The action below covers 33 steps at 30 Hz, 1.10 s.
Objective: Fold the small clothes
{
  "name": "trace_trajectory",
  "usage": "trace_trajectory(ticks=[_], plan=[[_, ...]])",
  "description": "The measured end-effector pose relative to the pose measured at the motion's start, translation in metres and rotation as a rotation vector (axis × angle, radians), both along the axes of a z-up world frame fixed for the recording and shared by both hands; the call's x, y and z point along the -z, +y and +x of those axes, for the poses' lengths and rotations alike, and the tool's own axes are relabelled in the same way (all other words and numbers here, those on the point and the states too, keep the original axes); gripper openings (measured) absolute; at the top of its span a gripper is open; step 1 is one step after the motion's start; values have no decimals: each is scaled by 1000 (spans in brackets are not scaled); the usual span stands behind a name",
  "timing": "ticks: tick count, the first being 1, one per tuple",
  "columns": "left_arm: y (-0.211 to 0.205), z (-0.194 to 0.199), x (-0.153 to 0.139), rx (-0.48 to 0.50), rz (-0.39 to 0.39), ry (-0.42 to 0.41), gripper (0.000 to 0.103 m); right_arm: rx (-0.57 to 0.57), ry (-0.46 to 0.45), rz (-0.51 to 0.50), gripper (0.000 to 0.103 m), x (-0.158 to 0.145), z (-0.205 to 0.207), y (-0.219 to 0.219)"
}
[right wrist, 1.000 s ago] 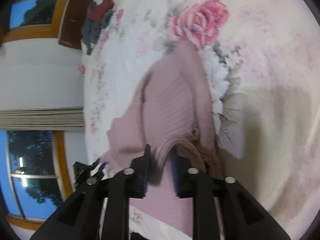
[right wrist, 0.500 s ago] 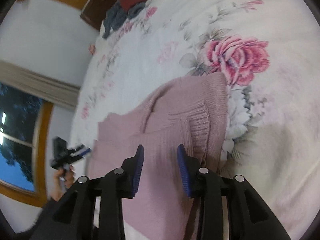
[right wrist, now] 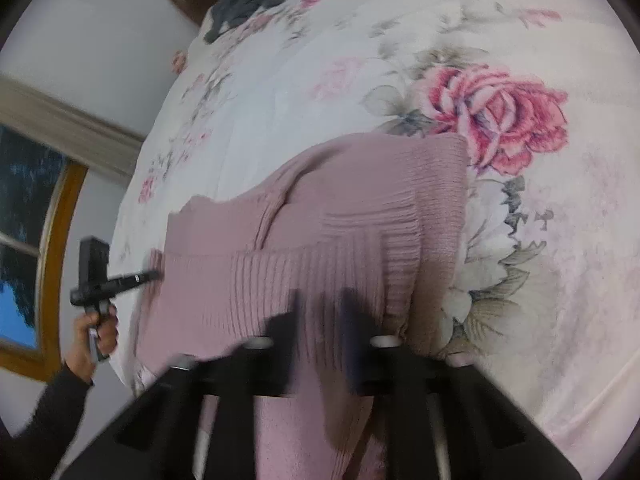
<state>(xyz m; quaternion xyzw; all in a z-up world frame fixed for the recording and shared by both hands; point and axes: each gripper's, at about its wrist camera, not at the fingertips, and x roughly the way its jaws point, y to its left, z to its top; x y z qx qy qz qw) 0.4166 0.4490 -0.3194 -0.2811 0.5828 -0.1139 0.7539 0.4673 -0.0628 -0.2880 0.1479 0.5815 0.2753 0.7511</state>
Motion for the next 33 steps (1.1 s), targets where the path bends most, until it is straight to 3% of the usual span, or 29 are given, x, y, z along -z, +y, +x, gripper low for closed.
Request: trace_trajectory(ticks=[2, 6, 9, 12, 14, 16, 21, 24, 26, 33], plan=[[2, -5, -10, -2, -16, -37, 8, 4, -23, 9, 0, -6, -6, 0], [7, -15, -42, 2, -51, -133, 7, 36, -81, 50, 0, -26, -18, -11], [4, -17, -53, 21, -50, -149, 7, 37, -83, 62, 0, -35, -18, -16], [3, -16, -41, 23, -23, -109, 7, 40, -66, 14, 9, -27, -8, -12], [8, -15, -30, -4, -30, -86, 7, 57, -40, 18, 25, -18, 2, -10], [8, -12, -24, -25, -44, -76, 7, 72, -37, 3, 31, -10, 8, -7], [8, -12, -14, -30, -47, -66, 7, 32, -22, -64, 33, 6, 17, 6], [9, -11, -15, -27, -50, -71, 7, 49, -50, -84, 32, 0, 18, 3], [9, -11, -15, -27, -57, -72, 7, 87, -69, -58, 40, -6, 21, -7], [8, -10, -11, -34, -61, -63, 7, 51, 13, -38, 39, 13, 26, -7]])
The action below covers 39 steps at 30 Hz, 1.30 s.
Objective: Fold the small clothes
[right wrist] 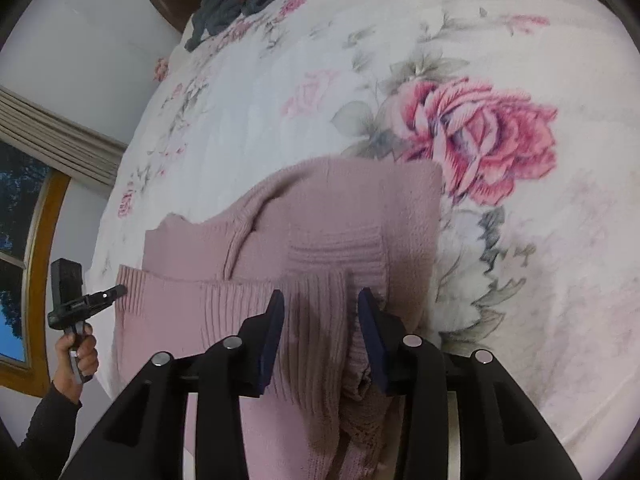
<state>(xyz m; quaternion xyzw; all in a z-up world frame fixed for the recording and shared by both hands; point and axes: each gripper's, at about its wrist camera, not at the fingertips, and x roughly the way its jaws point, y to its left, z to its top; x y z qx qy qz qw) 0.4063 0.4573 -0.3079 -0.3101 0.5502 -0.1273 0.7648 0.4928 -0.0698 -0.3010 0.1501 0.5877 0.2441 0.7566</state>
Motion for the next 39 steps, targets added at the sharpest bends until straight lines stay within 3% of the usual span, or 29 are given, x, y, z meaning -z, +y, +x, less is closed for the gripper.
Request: trace_trajectory(ticks=[3, 4, 5, 14, 20, 28, 39], plan=[[1, -1, 0, -3, 0, 0, 7, -33, -2, 4, 29, 0, -5, 2], [1, -2, -1, -7, -4, -5, 7, -42, -8, -3, 16, -1, -8, 3], [2, -4, -4, -13, -10, -13, 7, -53, -25, -12, 11, -4, -11, 5], [5, -13, -58, -26, -31, -147, 7, -14, -198, 34, 9, -73, -40, -5], [15, 16, -86, -50, -4, -194, 7, 60, -256, 53, 9, -105, -13, -7], [26, 80, -60, -106, 27, -127, 7, 141, -224, -31, 9, -83, 48, 4], [28, 131, 25, -139, 73, 32, 6, 154, -135, -150, 9, -14, 86, 8]])
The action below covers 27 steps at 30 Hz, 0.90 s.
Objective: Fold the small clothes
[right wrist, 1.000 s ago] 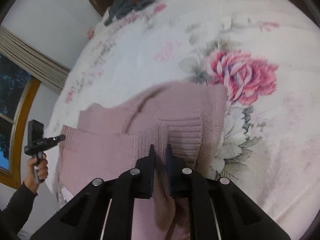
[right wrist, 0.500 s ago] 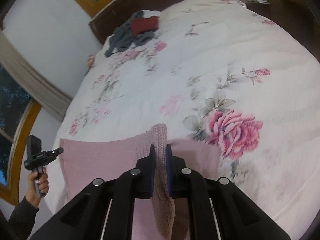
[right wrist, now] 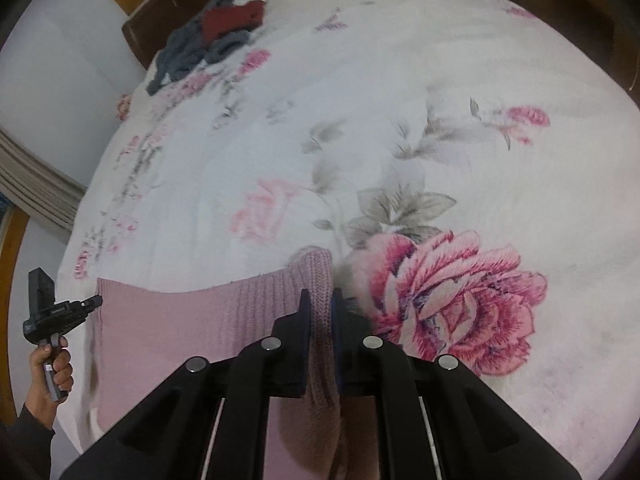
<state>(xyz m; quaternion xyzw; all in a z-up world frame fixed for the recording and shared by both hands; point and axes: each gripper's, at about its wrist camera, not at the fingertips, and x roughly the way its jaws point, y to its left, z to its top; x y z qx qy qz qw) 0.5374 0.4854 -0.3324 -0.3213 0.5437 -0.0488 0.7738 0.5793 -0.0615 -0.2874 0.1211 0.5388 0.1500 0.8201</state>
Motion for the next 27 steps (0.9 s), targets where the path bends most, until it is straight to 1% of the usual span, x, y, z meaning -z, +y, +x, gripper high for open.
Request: trace_trajectory(ticks=[2, 3, 4, 5, 6, 7, 8, 9, 10, 11, 12, 13, 14, 15, 16, 17, 18, 19, 20, 21, 22, 23, 24, 25, 26, 27], plan=[[0, 3, 13, -3, 17, 39, 7, 2, 16, -17, 9, 13, 3, -1], [1, 4, 22, -9, 22, 73, 10, 1, 29, -24, 10, 20, 4, -1], [2, 4, 24, -16, 17, 78, 11, -4, 49, -27, 11, 27, 6, 0], [3, 3, 20, -28, 24, 68, 11, -5, 55, -43, 15, 32, 6, 0], [4, 1, 11, -41, 47, 48, 11, -7, 35, -59, 17, 31, 3, 0], [3, -4, -4, -54, 79, 3, 12, 4, 26, -57, 22, 27, 1, -3], [2, -8, -16, -60, 91, -38, 13, 27, 9, -34, 26, 19, -3, -7], [-1, -15, -32, -52, 47, -113, 18, 43, -38, 5, 26, 5, -12, -12], [-4, -19, -37, -33, 7, -130, 21, 45, -73, 45, 26, -5, -19, -15], [-11, -20, -39, 3, -45, -144, 21, 39, -83, 81, 26, -10, -26, -15], [-20, -20, -37, 49, -66, -149, 22, 18, -67, 128, 26, -12, -35, -14], [-26, -19, -31, 73, -45, -131, 23, 8, -52, 155, 25, -9, -39, -13], [-30, -17, -22, 81, -25, -96, 21, -8, -5, 175, 25, 0, -43, -10], [-30, -15, -5, 74, -22, -39, 19, -11, 24, 176, 24, 8, -44, -9], [-29, -14, 8, 61, -21, 1, 16, -8, 56, 171, 22, 18, -44, -10], [-26, -13, 20, 49, -31, 27, 12, 2, 78, 164, 10, 27, -43, -12], [-24, -14, 27, 40, -39, 38, 12, 12, 84, 142, 4, 35, -42, -17], [-23, -13, 26, 36, -29, 43, 8, 5, 79, 122, 0, 37, -40, -18], [-22, -14, 22, 32, -21, 42, 7, -2, 76, 105, 0, 36, -39, -19], [-20, -19, 9, 27, -22, 13, 8, 0, 77, 100, 0, 31, -41, -20], [-20, -26, -4, 30, -40, -22, 9, -5, 66, 102, 5, 24, -44, -19], [-20, -39, -20, 49, -78, -80, 10, -16, 50, 112, 9, 15, -50, -18], [-23, -49, -30, 74, -100, -120, 15, -51, 36, 159, 9, 3, -61, -16], [-25, -61, -34, 97, -108, -133, 18, -76, 32, 191, 9, -4, -70, -14], [-26, -74, -33, 111, -125, -131, 17, -100, 30, 216, 9, -8, -82, -13], [-27, -83, -25, 122, -122, -100, 17, -127, 39, 229, 9, -6, -97, -11]])
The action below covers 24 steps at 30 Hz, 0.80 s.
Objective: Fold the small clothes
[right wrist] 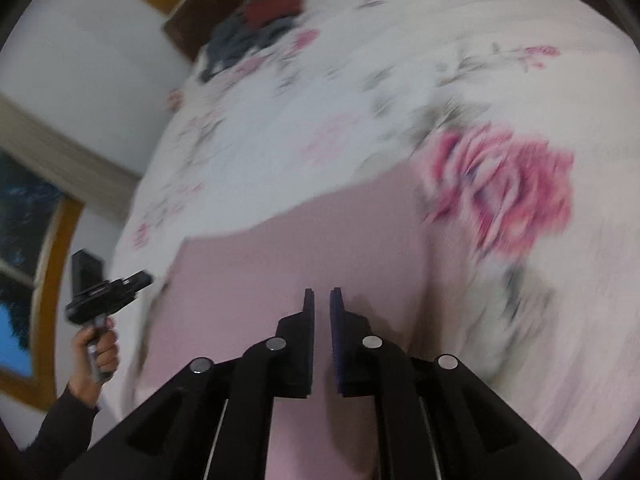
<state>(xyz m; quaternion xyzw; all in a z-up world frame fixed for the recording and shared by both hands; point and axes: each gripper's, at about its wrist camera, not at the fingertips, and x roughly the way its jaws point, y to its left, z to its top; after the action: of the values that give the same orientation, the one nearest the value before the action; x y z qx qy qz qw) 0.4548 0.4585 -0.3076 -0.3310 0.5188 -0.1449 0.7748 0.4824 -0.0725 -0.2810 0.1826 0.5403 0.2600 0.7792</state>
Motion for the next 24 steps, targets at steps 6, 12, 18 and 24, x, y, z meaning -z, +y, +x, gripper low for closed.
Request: trace_trajectory(ticks=[6, 12, 18, 24], plan=[[15, -12, 39, -22, 51, 145, 0, 24, 61, -52, 0, 33, -20, -18], [-15, -75, -8, 102, -58, 18, 23, -70, 8, 26, 17, -15, -87, 9], [-26, -108, 56, 100, -45, 173, 6, -93, 62, -84, 0, 37, -124, 12], [-32, -126, 36, 144, -21, 121, 34, -18, 48, -78, 22, 15, -140, -18]])
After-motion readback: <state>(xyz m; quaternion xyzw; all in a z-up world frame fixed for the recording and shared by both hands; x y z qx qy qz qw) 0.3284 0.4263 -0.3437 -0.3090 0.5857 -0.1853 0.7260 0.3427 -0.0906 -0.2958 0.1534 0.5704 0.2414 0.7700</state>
